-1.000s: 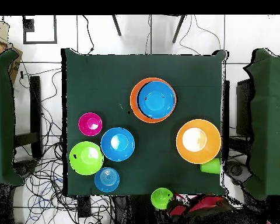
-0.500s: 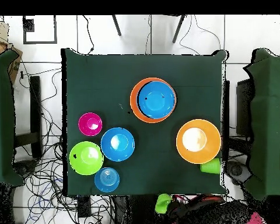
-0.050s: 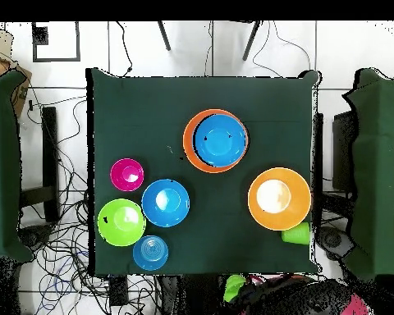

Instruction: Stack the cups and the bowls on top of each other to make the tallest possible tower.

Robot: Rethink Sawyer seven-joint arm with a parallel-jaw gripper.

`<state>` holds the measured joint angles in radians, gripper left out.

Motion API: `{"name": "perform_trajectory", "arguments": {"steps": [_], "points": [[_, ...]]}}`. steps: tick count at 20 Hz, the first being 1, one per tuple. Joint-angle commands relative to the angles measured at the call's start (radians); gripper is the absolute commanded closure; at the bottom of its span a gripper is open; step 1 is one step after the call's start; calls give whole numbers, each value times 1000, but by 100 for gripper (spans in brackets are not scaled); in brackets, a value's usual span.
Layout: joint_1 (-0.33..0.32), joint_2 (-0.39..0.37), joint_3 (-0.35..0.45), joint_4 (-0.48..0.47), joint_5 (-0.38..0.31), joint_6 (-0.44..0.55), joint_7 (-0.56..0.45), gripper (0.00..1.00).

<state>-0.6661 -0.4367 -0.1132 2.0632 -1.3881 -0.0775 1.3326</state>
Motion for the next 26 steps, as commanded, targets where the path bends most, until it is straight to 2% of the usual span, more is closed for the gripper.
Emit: {"name": "perform_trajectory", "arguments": {"steps": [1, 10, 20, 23, 26], "points": [[48, 34, 44, -128, 30, -77, 102, 100], [68, 6, 27, -112, 49, -71, 118, 100], [28, -76, 90, -49, 39, -26, 139, 100], [-23, -121, 156, -5, 44, 38, 124, 100], [-113, -185, 268, 62, 101, 133, 63, 100]]}}
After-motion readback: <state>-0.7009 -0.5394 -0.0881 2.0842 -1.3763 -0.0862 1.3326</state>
